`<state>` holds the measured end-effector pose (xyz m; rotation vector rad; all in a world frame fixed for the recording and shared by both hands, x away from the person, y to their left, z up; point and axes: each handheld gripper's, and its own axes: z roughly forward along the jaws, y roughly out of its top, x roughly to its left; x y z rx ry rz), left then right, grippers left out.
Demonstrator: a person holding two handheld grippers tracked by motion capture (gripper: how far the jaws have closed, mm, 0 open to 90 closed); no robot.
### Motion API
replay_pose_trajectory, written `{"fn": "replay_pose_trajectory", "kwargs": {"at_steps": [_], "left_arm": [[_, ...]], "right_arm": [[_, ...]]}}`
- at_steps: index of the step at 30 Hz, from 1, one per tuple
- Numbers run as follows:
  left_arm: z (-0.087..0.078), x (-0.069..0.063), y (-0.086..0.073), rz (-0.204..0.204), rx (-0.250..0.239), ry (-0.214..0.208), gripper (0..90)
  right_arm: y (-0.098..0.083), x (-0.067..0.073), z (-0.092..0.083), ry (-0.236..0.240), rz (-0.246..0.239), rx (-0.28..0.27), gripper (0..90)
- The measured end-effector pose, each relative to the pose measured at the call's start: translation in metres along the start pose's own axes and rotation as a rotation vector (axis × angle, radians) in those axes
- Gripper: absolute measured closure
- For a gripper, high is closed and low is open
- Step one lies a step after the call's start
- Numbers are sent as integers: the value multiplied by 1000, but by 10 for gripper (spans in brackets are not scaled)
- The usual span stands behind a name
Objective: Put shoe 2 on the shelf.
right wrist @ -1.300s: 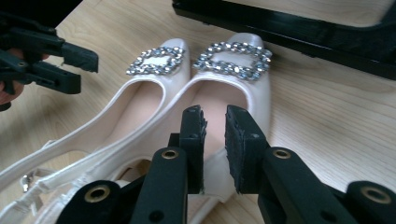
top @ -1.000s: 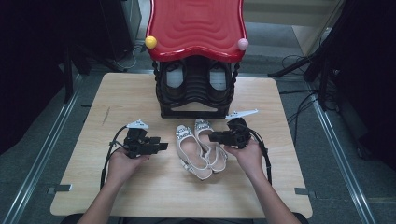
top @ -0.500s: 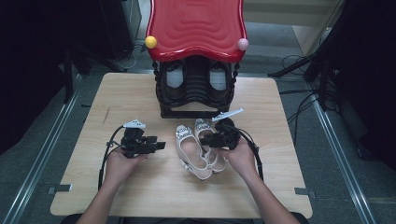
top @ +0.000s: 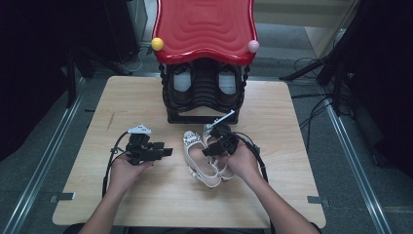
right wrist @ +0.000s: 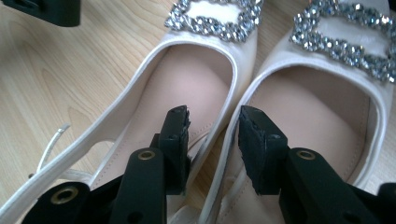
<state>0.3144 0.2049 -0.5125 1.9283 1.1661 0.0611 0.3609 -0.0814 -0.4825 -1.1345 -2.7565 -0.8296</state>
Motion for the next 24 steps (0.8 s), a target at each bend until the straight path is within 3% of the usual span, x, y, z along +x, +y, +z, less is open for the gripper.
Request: {"fn": "replay_pose_trajectory", "kwargs": {"at_steps": [5,12,17,24], "left_arm": [[0,1,0,-3,4,-6,459],[-2,3,0,-6,-6,2,460],[-6,6,0,-14,-18,4,466],[-12,13,0,-32,-40,17,464]], "right_arm": [[-1,-1,7,-8,29,69,619],[-1,11,11,-103,-48,90,726],[5,6,7,-87,7,148,851],[6,-2,-1,-36,-15,176,865]]}}
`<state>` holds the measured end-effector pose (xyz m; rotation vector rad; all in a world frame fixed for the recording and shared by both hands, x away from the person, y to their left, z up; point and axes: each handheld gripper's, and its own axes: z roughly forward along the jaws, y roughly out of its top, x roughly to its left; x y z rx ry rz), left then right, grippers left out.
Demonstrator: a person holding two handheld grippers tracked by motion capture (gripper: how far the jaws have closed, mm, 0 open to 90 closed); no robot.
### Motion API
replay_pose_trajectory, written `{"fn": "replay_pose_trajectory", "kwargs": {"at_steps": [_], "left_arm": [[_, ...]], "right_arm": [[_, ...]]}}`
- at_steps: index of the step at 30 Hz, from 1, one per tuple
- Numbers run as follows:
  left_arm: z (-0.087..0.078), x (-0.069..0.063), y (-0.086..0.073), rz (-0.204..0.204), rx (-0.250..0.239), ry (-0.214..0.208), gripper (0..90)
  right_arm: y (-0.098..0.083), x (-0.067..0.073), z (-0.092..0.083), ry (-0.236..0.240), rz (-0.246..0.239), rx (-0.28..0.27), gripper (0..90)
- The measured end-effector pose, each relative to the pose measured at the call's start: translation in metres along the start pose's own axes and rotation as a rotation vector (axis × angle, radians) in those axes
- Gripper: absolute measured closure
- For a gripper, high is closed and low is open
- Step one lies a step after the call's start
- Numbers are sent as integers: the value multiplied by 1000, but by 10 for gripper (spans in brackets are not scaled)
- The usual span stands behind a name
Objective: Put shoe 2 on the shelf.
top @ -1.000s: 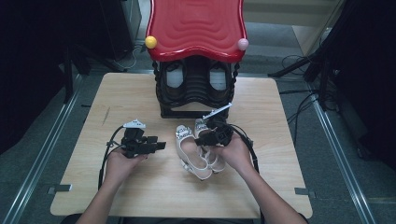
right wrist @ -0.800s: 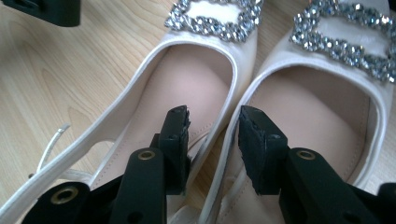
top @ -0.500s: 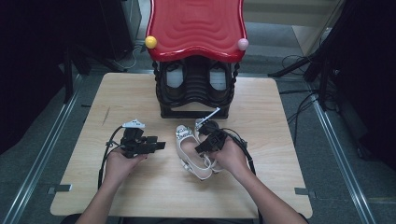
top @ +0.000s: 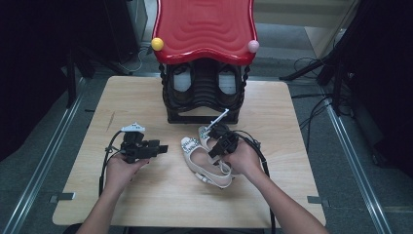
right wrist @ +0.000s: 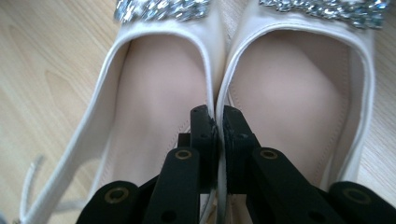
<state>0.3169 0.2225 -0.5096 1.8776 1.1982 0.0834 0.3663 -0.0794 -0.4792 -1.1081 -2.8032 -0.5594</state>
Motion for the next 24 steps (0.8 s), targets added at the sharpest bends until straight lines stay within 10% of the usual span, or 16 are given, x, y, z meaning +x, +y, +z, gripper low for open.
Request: {"fn": "replay_pose_trajectory", "kwargs": {"at_steps": [15,24], "left_arm": [[-11,22,-1,-72,-21,26,482],[-13,25,-1,-72,-24,33,483]], "right_arm": [[24,14,-72,125,-316,-63,864],[49,28,-135,166,-416,-156,863]]}}
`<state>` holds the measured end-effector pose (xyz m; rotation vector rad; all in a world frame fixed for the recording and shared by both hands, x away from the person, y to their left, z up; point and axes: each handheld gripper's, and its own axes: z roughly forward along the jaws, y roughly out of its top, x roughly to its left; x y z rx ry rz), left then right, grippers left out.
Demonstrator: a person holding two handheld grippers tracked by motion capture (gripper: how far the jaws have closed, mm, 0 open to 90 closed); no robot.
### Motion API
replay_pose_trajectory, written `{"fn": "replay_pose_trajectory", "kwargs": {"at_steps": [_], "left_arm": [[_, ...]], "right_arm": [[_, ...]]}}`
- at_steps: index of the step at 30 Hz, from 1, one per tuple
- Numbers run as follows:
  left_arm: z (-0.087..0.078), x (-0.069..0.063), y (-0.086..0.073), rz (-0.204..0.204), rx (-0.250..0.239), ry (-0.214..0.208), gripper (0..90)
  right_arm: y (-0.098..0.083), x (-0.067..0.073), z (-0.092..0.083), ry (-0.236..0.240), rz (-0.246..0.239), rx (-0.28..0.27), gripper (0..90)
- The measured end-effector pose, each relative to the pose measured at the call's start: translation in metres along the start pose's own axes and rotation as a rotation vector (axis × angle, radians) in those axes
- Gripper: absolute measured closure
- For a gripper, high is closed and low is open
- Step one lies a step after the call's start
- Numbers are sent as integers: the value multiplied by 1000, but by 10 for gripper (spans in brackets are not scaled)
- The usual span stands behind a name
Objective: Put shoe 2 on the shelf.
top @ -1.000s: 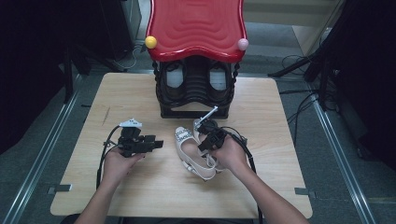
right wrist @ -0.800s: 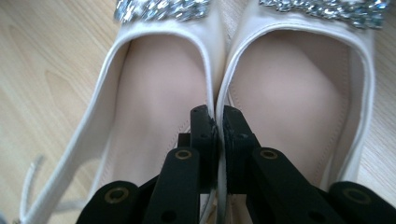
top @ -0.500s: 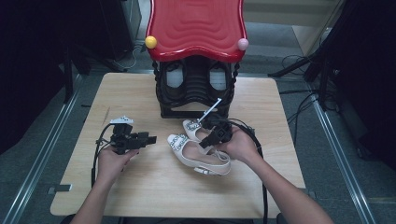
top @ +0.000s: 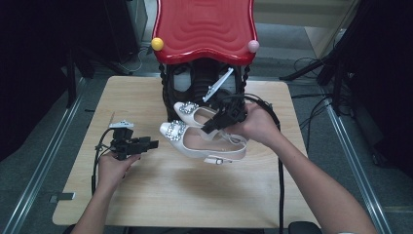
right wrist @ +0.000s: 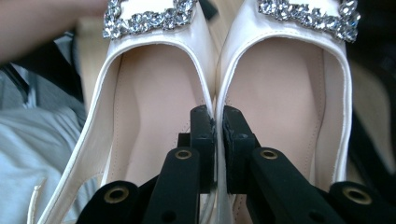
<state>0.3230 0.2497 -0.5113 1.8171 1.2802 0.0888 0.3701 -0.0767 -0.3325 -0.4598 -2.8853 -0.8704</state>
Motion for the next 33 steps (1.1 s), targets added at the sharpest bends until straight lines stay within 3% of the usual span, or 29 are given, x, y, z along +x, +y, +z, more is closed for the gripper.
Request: {"fn": "replay_pose_trajectory", "kwargs": {"at_steps": [3,7,12,17,18,24,29,33], "left_arm": [[1,0,0,-3,5,2,482],[1,-1,0,3,8,-1,483],[0,-1,0,7,8,3,481],[0,-1,0,6,3,11,479],[0,-1,0,6,3,11,479],[2,-2,-1,27,7,24,478],[2,-2,-2,22,9,18,478],[4,0,-2,28,25,20,478]], "right_arm": [[13,5,-21,36,-22,-77,862],[27,12,-43,31,-37,-162,862],[43,11,-69,40,-8,-266,863],[60,0,-94,23,71,-375,863],[60,0,-94,23,71,-375,863],[81,-22,-123,-33,228,-522,863],[90,-38,-145,-101,337,-596,862],[93,-50,-157,-125,390,-641,862]]}}
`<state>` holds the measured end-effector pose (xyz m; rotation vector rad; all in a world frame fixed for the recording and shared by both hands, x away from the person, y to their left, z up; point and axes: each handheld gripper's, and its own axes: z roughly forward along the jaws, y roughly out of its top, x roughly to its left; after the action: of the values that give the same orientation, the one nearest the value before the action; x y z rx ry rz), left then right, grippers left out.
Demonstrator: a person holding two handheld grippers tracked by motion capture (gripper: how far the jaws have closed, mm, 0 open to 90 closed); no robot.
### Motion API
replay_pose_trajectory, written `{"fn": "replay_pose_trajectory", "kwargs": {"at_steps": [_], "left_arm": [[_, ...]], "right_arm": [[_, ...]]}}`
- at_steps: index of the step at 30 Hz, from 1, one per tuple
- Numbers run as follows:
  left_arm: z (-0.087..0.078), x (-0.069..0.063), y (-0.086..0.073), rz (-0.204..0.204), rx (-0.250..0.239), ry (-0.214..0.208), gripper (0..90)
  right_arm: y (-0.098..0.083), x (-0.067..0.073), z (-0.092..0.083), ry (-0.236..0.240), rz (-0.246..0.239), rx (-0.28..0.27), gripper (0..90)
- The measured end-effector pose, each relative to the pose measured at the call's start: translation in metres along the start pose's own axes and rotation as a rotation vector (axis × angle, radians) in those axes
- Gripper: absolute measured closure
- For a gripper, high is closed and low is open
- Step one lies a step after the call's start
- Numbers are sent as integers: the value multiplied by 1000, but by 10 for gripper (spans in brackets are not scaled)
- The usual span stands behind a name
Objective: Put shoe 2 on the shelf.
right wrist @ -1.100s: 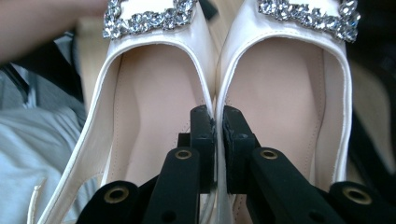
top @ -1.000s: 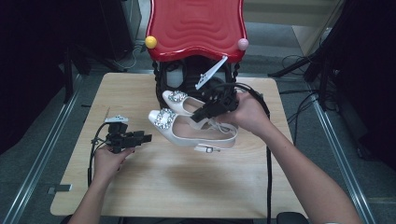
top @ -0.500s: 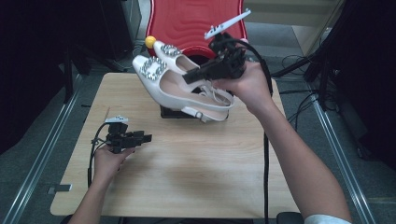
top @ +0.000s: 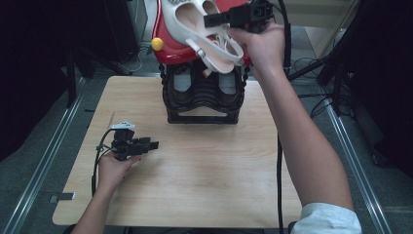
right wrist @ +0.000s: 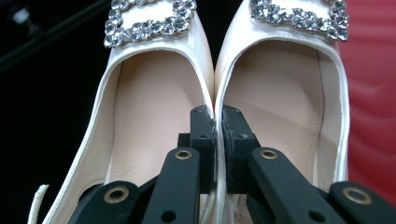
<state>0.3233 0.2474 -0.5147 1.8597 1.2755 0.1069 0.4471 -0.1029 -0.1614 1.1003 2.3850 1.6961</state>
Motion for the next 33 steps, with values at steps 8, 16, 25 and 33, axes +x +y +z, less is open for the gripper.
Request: {"fn": "replay_pose_trajectory", "kwargs": {"at_steps": [8,16,25,33], "left_arm": [[3,-2,-1,10,11,-4,478],[3,-1,-1,12,16,-1,478],[2,1,-2,3,-2,-3,478],[2,0,-2,7,-5,-3,477]], "right_arm": [[26,-20,0,-125,111,-72,863],[45,-35,15,-252,190,-122,861],[46,-44,41,-356,241,-169,862],[43,-31,63,-454,272,-199,860]]}}
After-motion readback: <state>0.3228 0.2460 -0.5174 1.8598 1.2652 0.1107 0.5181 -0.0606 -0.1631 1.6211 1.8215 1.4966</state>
